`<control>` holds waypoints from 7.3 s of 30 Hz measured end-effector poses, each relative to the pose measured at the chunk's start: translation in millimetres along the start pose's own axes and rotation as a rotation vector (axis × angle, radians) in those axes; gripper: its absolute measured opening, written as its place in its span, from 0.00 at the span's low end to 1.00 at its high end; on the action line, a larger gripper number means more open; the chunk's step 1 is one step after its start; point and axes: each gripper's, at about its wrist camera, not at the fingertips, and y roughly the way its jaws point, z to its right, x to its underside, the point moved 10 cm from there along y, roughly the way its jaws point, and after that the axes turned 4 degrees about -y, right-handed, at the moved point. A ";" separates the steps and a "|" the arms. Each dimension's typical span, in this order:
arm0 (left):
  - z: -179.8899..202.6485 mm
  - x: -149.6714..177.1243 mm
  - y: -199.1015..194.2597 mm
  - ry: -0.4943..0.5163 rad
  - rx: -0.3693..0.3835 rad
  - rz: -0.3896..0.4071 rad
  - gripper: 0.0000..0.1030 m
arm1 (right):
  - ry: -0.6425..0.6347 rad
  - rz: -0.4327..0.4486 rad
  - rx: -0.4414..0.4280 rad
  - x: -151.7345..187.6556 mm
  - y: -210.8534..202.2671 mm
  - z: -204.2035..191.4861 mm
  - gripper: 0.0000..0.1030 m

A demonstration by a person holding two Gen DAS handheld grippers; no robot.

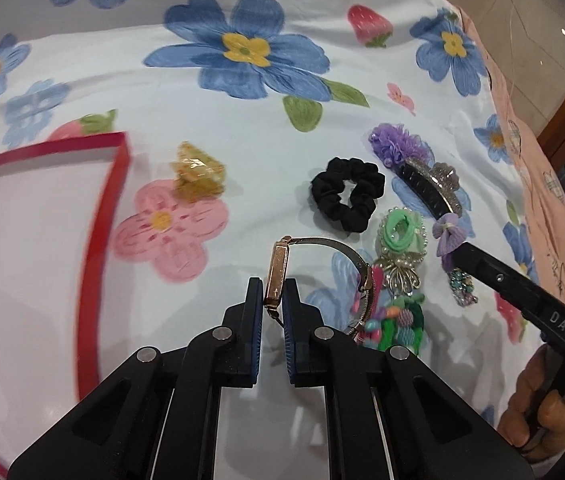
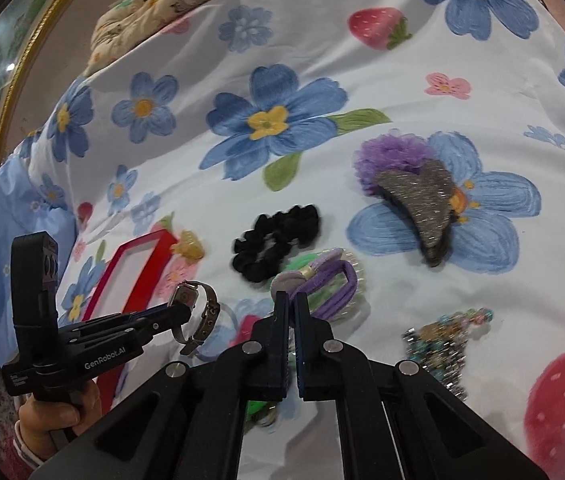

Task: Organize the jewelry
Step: 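Carry watch into red tray with left tool while right tool drops hair tie, then grasp yellow claw clip with left tool while right tool grasps black scrunchie, then carry claw clip into tray with left tool while right tool drops scrunchie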

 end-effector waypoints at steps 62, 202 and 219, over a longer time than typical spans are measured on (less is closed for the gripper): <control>-258.8 -29.8 -34.0 -0.225 -0.344 0.016 0.16 | -0.430 -0.312 -0.224 23.6 194.2 -246.1 0.07; -216.4 7.5 -85.5 -0.242 -0.235 0.063 0.38 | -0.221 -0.155 -0.294 4.3 115.9 -241.1 0.13; -236.4 5.7 -40.9 -0.243 -0.271 -0.012 0.38 | -0.285 -0.271 -0.216 18.1 170.2 -224.9 0.17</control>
